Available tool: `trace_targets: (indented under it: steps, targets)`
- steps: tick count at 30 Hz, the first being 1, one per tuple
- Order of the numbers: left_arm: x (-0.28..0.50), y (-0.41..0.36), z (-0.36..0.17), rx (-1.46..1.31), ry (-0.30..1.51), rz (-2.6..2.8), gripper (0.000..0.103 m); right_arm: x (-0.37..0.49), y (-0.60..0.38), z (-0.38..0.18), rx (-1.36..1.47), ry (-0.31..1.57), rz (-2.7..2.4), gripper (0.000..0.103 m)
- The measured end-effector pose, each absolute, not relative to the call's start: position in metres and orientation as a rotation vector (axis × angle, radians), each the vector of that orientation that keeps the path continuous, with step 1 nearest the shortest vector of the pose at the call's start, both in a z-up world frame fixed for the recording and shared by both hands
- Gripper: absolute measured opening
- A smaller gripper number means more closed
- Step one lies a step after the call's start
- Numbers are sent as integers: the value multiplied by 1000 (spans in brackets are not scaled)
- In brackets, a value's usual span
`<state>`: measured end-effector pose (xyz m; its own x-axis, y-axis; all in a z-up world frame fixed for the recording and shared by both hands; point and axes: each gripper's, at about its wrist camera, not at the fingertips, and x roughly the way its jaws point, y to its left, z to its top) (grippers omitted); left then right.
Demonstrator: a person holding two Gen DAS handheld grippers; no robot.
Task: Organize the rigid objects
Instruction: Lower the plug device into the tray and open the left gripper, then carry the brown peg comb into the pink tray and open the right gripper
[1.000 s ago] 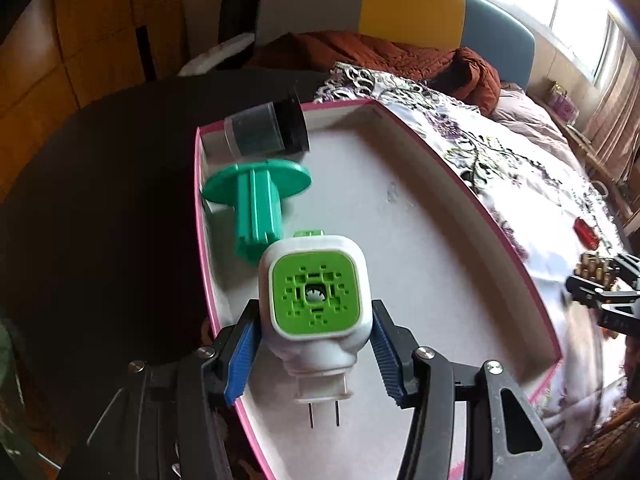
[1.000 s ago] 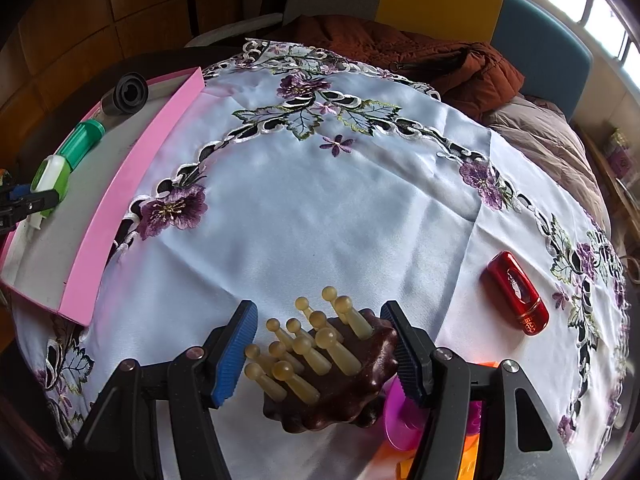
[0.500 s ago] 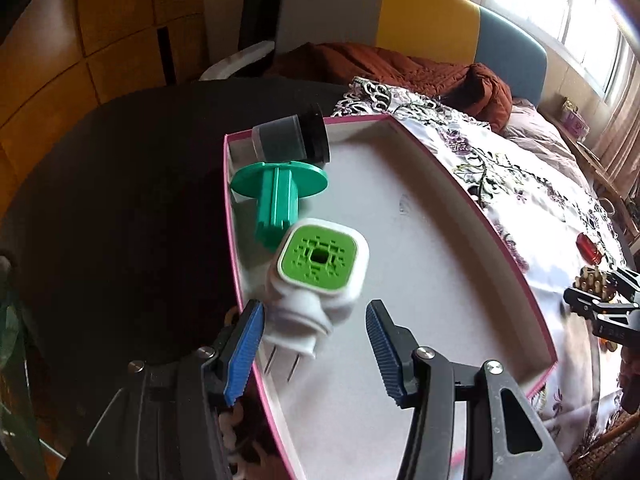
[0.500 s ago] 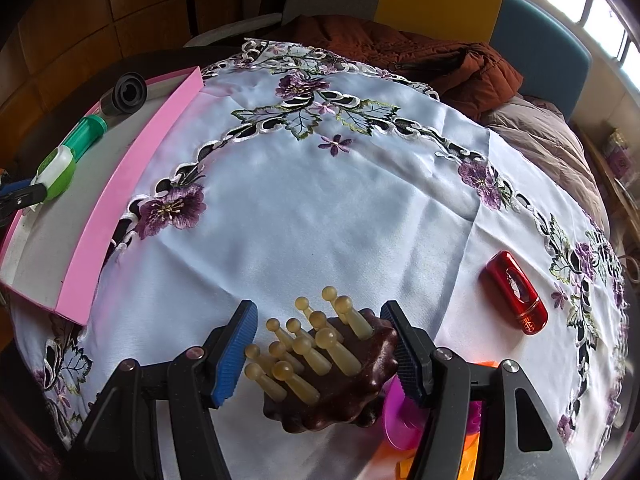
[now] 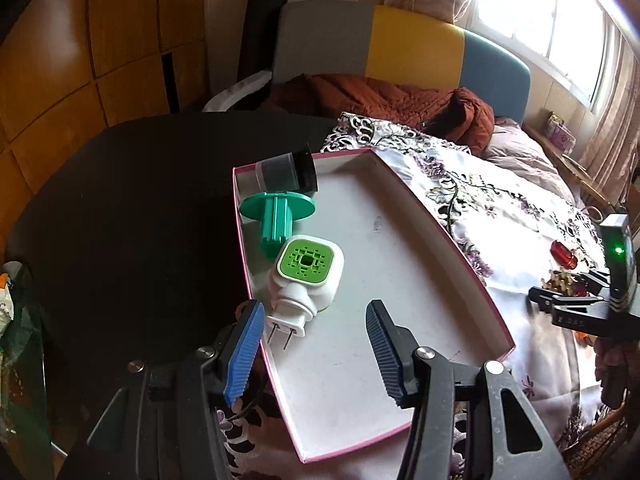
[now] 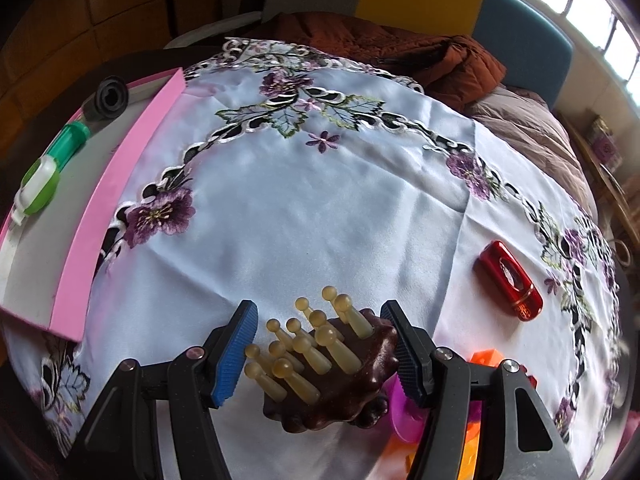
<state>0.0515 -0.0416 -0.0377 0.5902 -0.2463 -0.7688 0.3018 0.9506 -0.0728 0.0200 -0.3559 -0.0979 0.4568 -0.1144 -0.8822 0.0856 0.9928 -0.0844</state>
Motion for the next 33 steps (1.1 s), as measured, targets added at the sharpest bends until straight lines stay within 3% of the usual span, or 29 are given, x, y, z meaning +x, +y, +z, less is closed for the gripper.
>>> trace_targets:
  steps: [14, 33]
  targets:
    - [49, -20, -41, 10, 890, -323, 53, 29, -335, -75, 66, 1027, -194, 64]
    - [53, -4, -43, -31, 900, -308, 53, 84, -221, -26, 103, 911, 104, 64]
